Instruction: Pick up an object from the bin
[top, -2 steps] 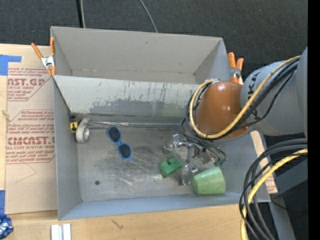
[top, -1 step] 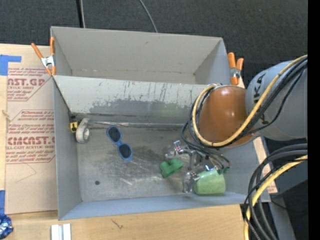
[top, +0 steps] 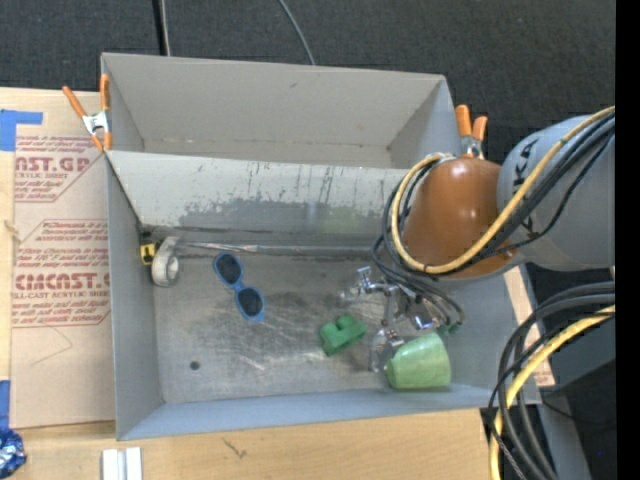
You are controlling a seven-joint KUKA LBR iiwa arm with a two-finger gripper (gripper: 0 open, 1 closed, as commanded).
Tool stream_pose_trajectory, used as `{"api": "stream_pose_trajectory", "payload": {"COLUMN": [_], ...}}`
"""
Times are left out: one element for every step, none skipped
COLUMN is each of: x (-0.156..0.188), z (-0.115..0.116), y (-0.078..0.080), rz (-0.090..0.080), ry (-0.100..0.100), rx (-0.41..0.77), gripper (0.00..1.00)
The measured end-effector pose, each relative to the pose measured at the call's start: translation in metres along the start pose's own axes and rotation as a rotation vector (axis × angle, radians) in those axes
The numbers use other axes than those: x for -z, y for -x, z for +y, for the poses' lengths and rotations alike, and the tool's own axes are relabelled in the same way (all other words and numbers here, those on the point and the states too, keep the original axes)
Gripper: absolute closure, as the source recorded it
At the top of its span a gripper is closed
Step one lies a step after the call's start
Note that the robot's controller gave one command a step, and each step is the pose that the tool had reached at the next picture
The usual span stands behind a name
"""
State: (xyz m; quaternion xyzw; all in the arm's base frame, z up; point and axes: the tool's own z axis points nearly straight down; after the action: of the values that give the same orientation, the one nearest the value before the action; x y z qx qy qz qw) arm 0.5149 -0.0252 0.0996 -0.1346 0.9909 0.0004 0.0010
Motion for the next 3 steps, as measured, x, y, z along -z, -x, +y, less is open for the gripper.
{"api": "stream_pose_trajectory", "payload": {"x": [-0.0268,-0.0253,-0.0229], "z": [0.0145,0.0142,0.0143], "y": [-0.0046,-0.0031,-0.0013], "rz": [-0.009,-0.003,-0.007], "ry": [-0.002,-0.001,-0.001], "rx": [-0.114,-0.114,-0.114], "gripper": [0.00,0.00,1.00]}}
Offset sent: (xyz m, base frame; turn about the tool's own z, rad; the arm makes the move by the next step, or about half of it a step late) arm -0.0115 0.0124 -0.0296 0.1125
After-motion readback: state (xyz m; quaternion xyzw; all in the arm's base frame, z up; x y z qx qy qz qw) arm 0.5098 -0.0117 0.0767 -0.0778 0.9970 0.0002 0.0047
